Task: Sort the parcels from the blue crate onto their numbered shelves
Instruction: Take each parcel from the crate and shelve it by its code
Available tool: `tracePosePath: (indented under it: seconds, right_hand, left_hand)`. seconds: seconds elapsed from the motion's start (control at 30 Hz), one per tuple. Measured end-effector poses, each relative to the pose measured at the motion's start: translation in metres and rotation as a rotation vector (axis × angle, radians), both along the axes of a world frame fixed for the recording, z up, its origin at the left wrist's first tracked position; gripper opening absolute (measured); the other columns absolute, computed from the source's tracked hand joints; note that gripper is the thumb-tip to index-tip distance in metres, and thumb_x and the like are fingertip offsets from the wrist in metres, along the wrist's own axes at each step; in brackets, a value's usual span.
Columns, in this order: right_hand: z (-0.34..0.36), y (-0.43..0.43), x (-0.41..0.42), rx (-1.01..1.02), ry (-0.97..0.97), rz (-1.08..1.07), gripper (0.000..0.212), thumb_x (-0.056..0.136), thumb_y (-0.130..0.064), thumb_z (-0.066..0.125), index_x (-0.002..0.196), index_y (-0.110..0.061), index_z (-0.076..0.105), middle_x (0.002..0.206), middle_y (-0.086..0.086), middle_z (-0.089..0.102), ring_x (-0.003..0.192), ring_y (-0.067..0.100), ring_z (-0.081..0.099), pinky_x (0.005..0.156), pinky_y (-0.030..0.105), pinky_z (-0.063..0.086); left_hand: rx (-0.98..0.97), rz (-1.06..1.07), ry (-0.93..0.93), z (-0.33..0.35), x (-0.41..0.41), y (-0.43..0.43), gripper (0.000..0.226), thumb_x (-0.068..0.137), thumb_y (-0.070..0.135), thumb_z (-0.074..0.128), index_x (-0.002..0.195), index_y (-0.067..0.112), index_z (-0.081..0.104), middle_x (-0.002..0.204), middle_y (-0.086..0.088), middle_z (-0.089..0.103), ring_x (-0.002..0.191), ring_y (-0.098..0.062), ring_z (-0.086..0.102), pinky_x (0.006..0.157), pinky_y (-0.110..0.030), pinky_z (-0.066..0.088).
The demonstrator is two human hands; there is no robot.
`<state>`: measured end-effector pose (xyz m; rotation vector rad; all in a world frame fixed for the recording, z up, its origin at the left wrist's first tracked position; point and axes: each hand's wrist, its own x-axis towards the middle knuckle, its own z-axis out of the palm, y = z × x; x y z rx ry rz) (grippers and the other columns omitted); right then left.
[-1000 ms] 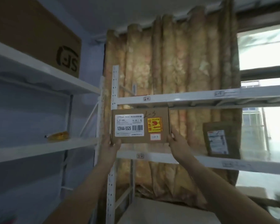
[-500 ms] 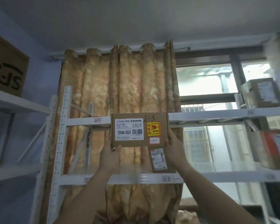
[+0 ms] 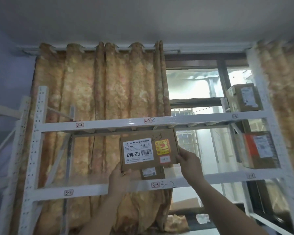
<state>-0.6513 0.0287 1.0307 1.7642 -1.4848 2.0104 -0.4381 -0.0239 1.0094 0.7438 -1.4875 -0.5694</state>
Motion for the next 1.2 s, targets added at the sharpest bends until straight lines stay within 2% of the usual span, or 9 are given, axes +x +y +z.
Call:
tracePosePath:
  seconds: [0.1, 0.23, 0.3, 0.4, 0.53, 0.63, 0.8, 0.97, 1.2]
  right_hand:
    - [-0.009, 0.001, -0.004, 0.0, -0.041, -0.042, 0.03, 0.1, -0.024, 0.046, 0.121, -0.033, 0.065, 0.096, -0.017, 0.071, 0.074, -0.005, 0.061, 0.061, 0.005, 0.037]
    - [-0.024, 0.006, -0.009, 0.056, -0.01, -0.08, 0.033, 0.102, -0.025, 0.038, 0.122, -0.036, 0.061, 0.086, -0.026, 0.064, 0.068, -0.01, 0.057, 0.046, 0.0, 0.039]
    - [-0.032, 0.009, -0.012, 0.14, 0.064, -0.072, 0.035, 0.103, -0.02, 0.031, 0.126, -0.033, 0.055, 0.094, -0.02, 0.065, 0.085, -0.002, 0.062, 0.06, 0.002, 0.044]
    - [-0.039, 0.009, -0.016, 0.226, 0.15, -0.088, 0.036, 0.102, -0.011, 0.031, 0.13, -0.027, 0.046, 0.118, -0.008, 0.064, 0.112, 0.014, 0.06, 0.094, 0.028, 0.05]
    - [-0.036, -0.003, -0.028, 0.184, 0.184, -0.145, 0.035, 0.102, -0.008, 0.031, 0.128, -0.023, 0.047, 0.122, -0.004, 0.063, 0.114, 0.015, 0.058, 0.101, 0.034, 0.046]
    - [-0.028, -0.025, -0.036, 0.149, 0.205, -0.155, 0.031, 0.102, -0.01, 0.033, 0.129, -0.021, 0.045, 0.121, -0.003, 0.063, 0.109, 0.012, 0.059, 0.094, 0.024, 0.047]
    - [0.006, -0.077, -0.05, 0.01, 0.226, -0.061, 0.027, 0.102, -0.021, 0.034, 0.126, -0.027, 0.044, 0.095, -0.021, 0.056, 0.079, -0.009, 0.051, 0.068, 0.002, 0.035]
    - [0.079, -0.129, -0.067, -0.159, 0.234, 0.033, 0.023, 0.099, -0.022, 0.041, 0.118, -0.035, 0.042, 0.093, -0.019, 0.06, 0.082, 0.002, 0.058, 0.069, 0.015, 0.044]
    - [0.171, -0.187, -0.081, -0.197, 0.322, 0.052, 0.051, 0.097, -0.007, 0.037, 0.145, -0.023, 0.032, 0.123, 0.001, 0.062, 0.108, 0.018, 0.058, 0.092, 0.035, 0.047]
  left_hand:
    - [0.056, -0.083, 0.02, -0.015, -0.008, -0.008, 0.029, 0.087, -0.005, 0.056, 0.111, 0.012, 0.058, 0.107, -0.001, 0.064, 0.105, -0.017, 0.057, 0.087, -0.027, 0.042]
    - [0.062, -0.087, 0.001, -0.03, -0.015, -0.018, 0.027, 0.089, 0.001, 0.056, 0.11, 0.018, 0.06, 0.105, 0.002, 0.066, 0.104, -0.018, 0.059, 0.085, -0.026, 0.042]
    - [0.073, -0.076, -0.028, -0.036, -0.019, -0.023, 0.026, 0.089, 0.005, 0.057, 0.108, 0.024, 0.058, 0.106, 0.003, 0.066, 0.101, -0.017, 0.059, 0.082, -0.027, 0.043]
    - [0.094, -0.065, -0.037, -0.04, -0.024, -0.03, 0.029, 0.09, 0.007, 0.057, 0.11, 0.028, 0.056, 0.108, 0.003, 0.065, 0.101, -0.019, 0.06, 0.084, -0.028, 0.044]
    - [0.016, -0.1, -0.027, -0.028, -0.036, -0.036, 0.052, 0.091, 0.001, 0.053, 0.135, 0.027, 0.043, 0.11, 0.011, 0.061, 0.104, -0.011, 0.058, 0.087, -0.028, 0.041]
    - [-0.045, -0.078, 0.011, -0.014, -0.045, -0.05, 0.068, 0.091, 0.001, 0.052, 0.143, 0.038, 0.027, 0.112, 0.015, 0.058, 0.091, 0.008, 0.053, 0.081, -0.024, 0.042]
    - [-0.15, 0.046, 0.042, 0.035, -0.064, -0.09, 0.07, 0.092, 0.001, 0.051, 0.144, 0.04, 0.024, 0.113, 0.015, 0.055, 0.083, 0.014, 0.049, 0.077, -0.022, 0.041]
    - [-0.215, 0.068, 0.069, 0.12, -0.085, -0.128, 0.078, 0.093, 0.005, 0.051, 0.151, 0.03, 0.004, 0.144, 0.006, 0.041, 0.118, -0.008, 0.04, 0.095, -0.026, 0.033]
    - [-0.215, -0.003, -0.039, 0.194, -0.069, -0.184, 0.065, 0.097, 0.01, 0.046, 0.15, 0.032, 0.015, 0.15, 0.008, 0.035, 0.138, -0.016, 0.032, 0.113, -0.036, 0.028]
